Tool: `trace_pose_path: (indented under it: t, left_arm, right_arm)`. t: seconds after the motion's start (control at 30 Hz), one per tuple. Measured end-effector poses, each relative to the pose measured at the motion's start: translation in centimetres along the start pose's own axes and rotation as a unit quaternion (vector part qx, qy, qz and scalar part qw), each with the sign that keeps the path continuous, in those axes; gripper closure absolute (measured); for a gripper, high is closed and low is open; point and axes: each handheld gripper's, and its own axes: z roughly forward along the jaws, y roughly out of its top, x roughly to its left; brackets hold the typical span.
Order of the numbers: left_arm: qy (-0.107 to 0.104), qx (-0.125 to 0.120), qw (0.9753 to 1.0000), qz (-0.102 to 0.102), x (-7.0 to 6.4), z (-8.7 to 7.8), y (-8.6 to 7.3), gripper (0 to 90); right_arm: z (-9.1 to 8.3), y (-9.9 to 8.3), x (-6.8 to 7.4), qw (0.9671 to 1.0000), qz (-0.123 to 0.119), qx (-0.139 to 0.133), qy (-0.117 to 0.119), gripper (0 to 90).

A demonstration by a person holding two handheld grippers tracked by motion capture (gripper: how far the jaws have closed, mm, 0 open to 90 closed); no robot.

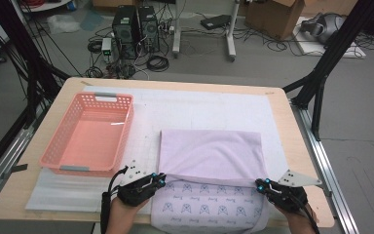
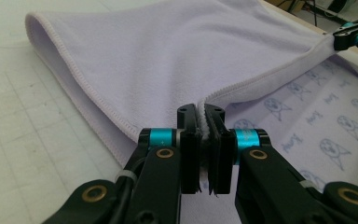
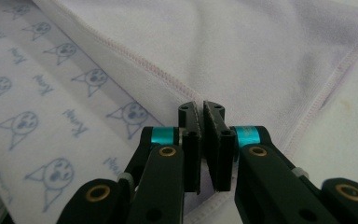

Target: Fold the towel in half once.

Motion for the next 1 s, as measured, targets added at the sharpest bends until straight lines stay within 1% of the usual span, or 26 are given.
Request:
trace_pose_path:
  t: [0.1,0.17,0.27,0.4,0.53,0.67,0.8,0.83,0.87,0.93,0.97,1.0]
  left_arm:
    - [0.001,-0.002,1.0000,-0.005,0.0,-0.3,-0.2,84.8]
    - [0.000,-0.001,1.0000,-0.004,-0.2,-0.6,-0.3,84.8]
    - [-0.006,-0.002,1.0000,-0.004,-0.6,-1.0,-0.6,84.9]
    - [-0.011,0.001,0.9999,-0.005,-0.9,-1.4,-0.8,84.9]
    - [-0.013,0.003,0.9999,-0.006,-1.2,-1.9,-1.2,84.9]
    - [-0.021,0.005,0.9997,-0.008,-1.5,-2.3,-1.6,84.9]
    - [-0.028,0.007,0.9995,-0.010,-1.9,-3.0,-1.9,84.9]
    - [-0.031,0.008,0.9994,-0.010,-2.0,-3.1,-2.0,84.9]
    - [-0.033,0.009,0.9994,-0.010,-2.1,-3.2,-2.1,84.8]
    - [-0.042,0.013,0.9989,-0.014,-2.2,-3.3,-2.4,84.4]
    - [-0.046,0.013,0.9987,-0.019,-2.2,-3.3,-2.5,83.4]
    - [-0.047,0.012,0.9986,-0.024,-2.1,-3.3,-2.5,80.6]
  right_arm:
    - [-0.5,-0.1,0.5,1.0000,0.004,-0.002,0.005,85.5]
    - [-0.8,-0.2,0.8,1.0000,0.000,-0.006,0.007,85.6]
    - [-1.1,-0.5,1.1,0.9999,0.005,-0.006,0.011,85.5]
    - [-1.3,-1.1,1.4,0.9998,0.008,0.004,0.018,85.6]
    - [-1.6,-1.4,1.7,0.9997,0.008,0.001,0.023,85.6]
    - [-2.0,-1.8,2.1,0.9995,0.006,0.005,0.029,85.6]
    - [-2.9,-2.1,2.5,0.9991,0.009,-0.004,0.041,85.6]
    - [-3.1,-2.2,2.7,0.9990,0.012,-0.002,0.043,85.6]
    - [-3.2,-2.3,2.8,0.9990,0.009,0.000,0.045,85.7]
    - [-3.3,-2.5,2.9,0.9988,0.004,0.008,0.048,85.7]
    - [-3.3,-2.7,2.9,0.9987,0.007,0.009,0.049,85.4]
    - [-3.4,-2.8,2.9,0.9986,0.013,0.007,0.051,84.1]
